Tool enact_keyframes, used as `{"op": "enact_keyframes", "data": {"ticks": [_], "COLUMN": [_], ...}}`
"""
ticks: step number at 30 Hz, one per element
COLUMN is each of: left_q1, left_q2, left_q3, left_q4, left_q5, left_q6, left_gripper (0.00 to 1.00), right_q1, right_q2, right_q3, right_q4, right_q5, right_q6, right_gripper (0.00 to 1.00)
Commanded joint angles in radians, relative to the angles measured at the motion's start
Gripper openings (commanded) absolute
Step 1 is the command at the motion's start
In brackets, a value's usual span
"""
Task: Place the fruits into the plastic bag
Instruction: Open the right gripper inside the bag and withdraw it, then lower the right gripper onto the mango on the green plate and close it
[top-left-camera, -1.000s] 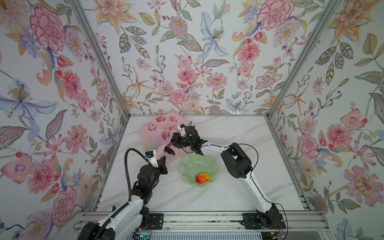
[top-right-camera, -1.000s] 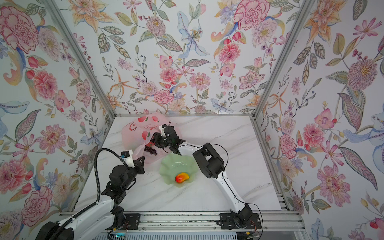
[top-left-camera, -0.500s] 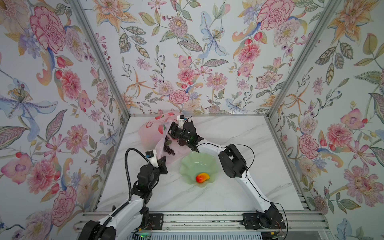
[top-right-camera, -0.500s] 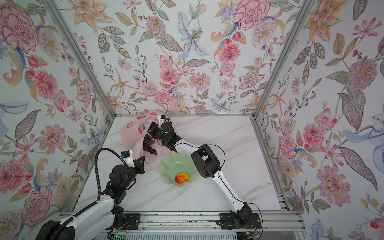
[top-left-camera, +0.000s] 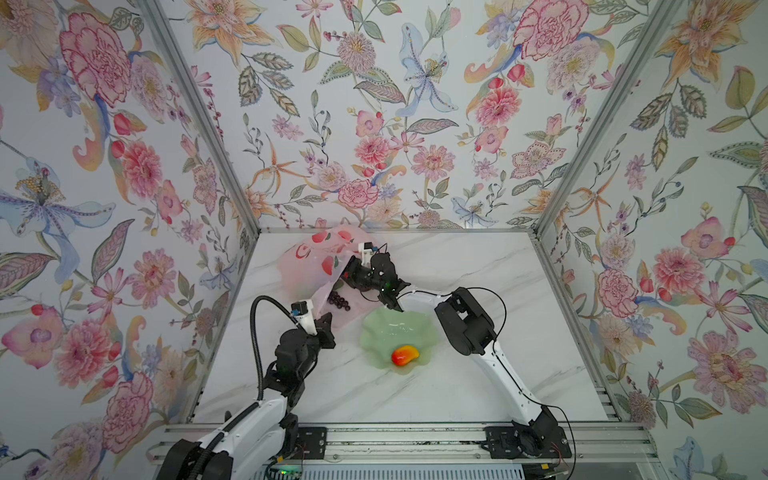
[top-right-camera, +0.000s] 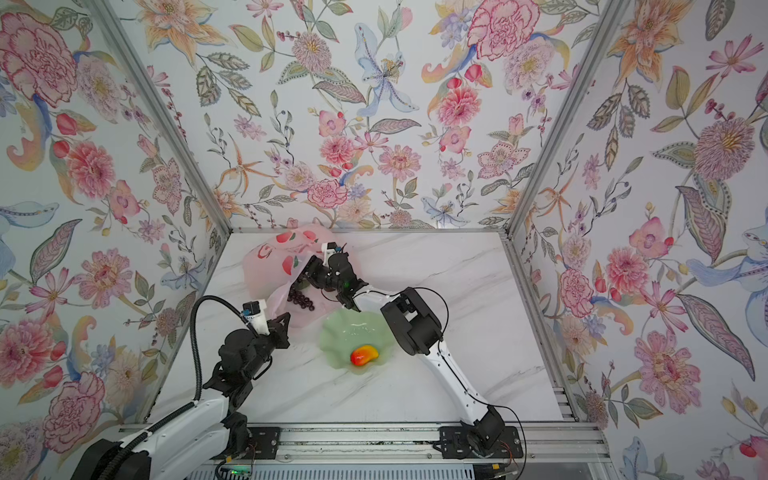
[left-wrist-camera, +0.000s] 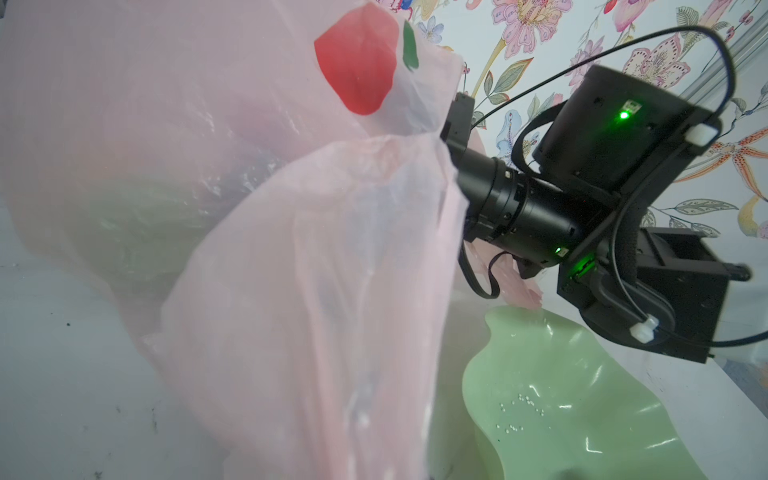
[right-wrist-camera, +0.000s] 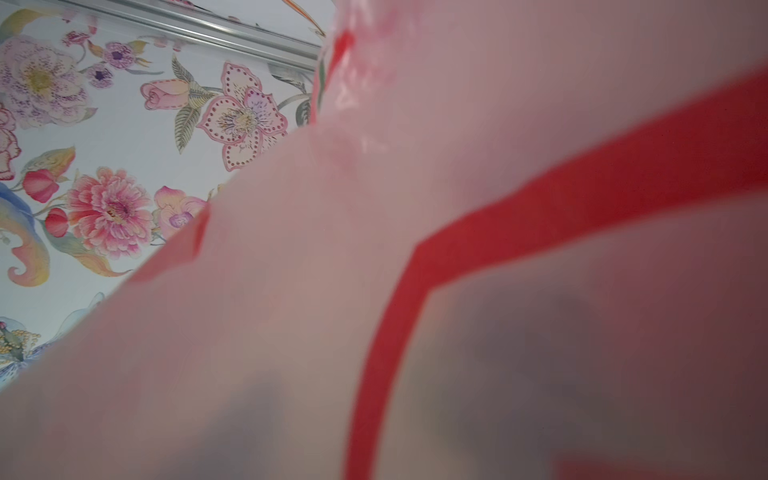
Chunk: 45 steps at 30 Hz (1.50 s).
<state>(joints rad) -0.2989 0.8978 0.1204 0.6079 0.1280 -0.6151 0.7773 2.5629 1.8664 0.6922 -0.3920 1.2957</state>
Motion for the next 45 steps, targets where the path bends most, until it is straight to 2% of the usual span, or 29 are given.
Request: {"op": "enact_keyframes", "data": {"ticks": [1, 10, 13, 18, 23, 28, 32, 37, 45], "left_q1": [0.011, 0.011, 0.012, 0.013, 0.013, 0.011, 0.012, 0.012, 0.012], "left_q2": [-0.008, -0.024, -0.034, -0.061, -0.099, -0.087, -0.068, -0.075, -0.083], "left_q3": [-0.007, -0.013, -0.017, -0.027, -0.038, -0.033, -0.025, -0.028, -0.032], "left_q4": [0.021, 0.015, 0.012, -0.005, -0.019, -0.020, -0.022, -0.026, -0.028], "left_q5": [0.010, 0.001, -0.004, -0.020, -0.031, -0.032, -0.029, -0.034, -0.039], "left_q6": [-0.009, -0.012, -0.015, -0.025, -0.028, -0.026, -0.026, -0.029, -0.032], "left_gripper": [0.00, 0.00, 0.00, 0.00, 0.00, 0.00, 0.00, 0.00, 0.00], "right_q1": [-0.006, 0.013, 0.032, 0.066, 0.101, 0.105, 0.100, 0.093, 0.085], "right_q2": [-0.120, -0.335, -0.420, -0.567, -0.718, -0.864, -0.915, -0.914, -0.837], "right_q3": [-0.072, -0.329, -0.404, -0.487, -0.530, -0.588, -0.608, -0.613, -0.601], "right_q4": [0.029, -0.052, -0.163, -0.479, -0.851, -1.058, -1.216, -1.347, -1.385], "right_q5": [-0.064, -0.221, -0.261, -0.263, -0.151, 0.002, 0.135, 0.275, 0.309], "right_q6": [-0.016, -0.146, -0.251, -0.515, -0.821, -0.992, -1.114, -1.210, -1.274], "right_gripper": [0.75, 0.74, 0.74, 0.75, 0.76, 0.77, 0.78, 0.79, 0.80]}}
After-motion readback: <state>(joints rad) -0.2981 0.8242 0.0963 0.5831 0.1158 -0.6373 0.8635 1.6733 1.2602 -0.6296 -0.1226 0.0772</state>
